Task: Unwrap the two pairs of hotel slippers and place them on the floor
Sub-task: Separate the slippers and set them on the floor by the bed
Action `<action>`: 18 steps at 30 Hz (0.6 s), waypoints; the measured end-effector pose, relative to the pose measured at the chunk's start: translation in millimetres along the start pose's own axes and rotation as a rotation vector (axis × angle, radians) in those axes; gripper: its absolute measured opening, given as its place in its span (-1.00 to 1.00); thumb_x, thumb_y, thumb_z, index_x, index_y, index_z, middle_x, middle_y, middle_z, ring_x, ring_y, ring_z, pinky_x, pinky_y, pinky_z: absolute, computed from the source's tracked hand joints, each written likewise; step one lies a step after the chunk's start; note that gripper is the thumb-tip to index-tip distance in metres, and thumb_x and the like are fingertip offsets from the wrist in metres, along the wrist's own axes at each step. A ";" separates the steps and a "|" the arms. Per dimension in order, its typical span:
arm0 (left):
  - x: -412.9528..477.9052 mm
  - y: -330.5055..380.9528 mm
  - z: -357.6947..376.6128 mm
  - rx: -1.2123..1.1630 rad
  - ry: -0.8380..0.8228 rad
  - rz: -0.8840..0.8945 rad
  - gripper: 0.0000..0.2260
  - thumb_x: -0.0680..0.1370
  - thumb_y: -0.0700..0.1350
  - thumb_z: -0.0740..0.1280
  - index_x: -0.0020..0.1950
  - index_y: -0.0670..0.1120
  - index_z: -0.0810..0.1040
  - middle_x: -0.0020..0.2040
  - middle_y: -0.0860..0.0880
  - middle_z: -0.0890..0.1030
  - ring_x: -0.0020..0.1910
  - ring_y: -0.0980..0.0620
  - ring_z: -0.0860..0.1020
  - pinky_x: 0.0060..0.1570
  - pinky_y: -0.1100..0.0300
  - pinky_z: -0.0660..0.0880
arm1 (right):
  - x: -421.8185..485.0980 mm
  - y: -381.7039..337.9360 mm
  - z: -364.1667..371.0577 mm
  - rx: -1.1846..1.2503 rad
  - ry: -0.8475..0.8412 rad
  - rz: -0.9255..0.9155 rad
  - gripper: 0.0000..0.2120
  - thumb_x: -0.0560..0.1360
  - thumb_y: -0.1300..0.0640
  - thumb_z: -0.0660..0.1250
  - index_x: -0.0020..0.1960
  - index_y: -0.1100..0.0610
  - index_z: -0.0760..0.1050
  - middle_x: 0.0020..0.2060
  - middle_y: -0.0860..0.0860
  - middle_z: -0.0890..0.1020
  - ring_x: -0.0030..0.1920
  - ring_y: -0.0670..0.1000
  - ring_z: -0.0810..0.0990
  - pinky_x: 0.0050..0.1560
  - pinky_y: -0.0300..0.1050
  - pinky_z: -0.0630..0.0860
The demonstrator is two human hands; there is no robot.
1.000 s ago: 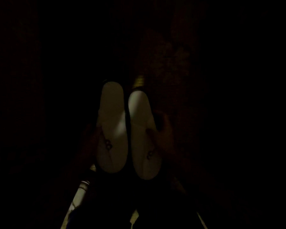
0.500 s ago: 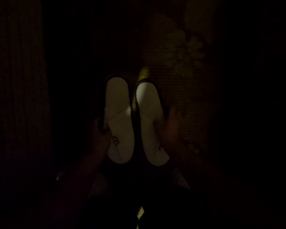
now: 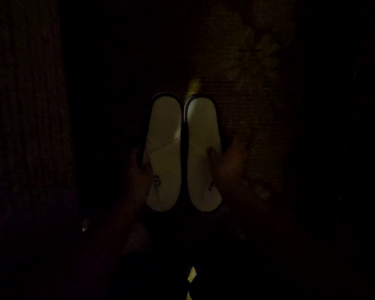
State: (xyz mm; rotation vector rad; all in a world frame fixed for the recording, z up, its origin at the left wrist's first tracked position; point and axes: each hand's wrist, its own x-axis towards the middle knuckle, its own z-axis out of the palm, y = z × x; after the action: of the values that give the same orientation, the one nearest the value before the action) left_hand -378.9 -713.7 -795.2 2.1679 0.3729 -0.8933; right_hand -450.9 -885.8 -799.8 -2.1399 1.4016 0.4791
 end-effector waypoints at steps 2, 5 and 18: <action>-1.9 -0.6 -0.2 0.046 0.010 0.039 -0.57 0.57 -0.16 0.25 0.44 -0.15 0.29 0.36 -0.16 0.44 0.28 -0.08 0.43 0.13 0.17 0.32 | 3.0 -1.7 1.1 -0.031 0.009 -0.002 -0.29 0.52 -0.09 0.28 0.49 0.30 0.13 0.47 0.24 0.28 0.47 0.22 0.24 0.50 0.12 0.06; -3.3 -0.2 2.1 0.109 0.073 0.071 -0.59 0.53 -0.20 0.30 0.38 -0.20 0.37 0.32 -0.22 0.48 0.27 -0.18 0.46 0.15 0.15 0.32 | 7.0 -1.5 0.3 -0.091 -0.003 -0.009 -0.34 0.55 -0.09 0.22 0.48 0.27 0.14 0.45 0.21 0.30 0.45 0.19 0.26 0.49 0.09 0.09; -3.6 -1.8 1.4 0.177 0.077 0.078 -0.63 0.53 -0.21 0.29 0.34 -0.21 0.43 0.31 -0.25 0.50 0.27 -0.20 0.48 0.26 -0.02 0.41 | 9.8 0.4 0.2 -0.050 0.013 -0.046 -0.37 0.55 -0.07 0.23 0.45 0.29 0.19 0.41 0.24 0.37 0.40 0.20 0.33 0.47 0.04 0.15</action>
State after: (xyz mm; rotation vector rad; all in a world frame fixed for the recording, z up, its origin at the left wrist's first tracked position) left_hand -383.0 -713.5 -794.3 2.3676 0.2522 -0.8276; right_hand -447.4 -892.9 -805.5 -2.2132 1.3577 0.4881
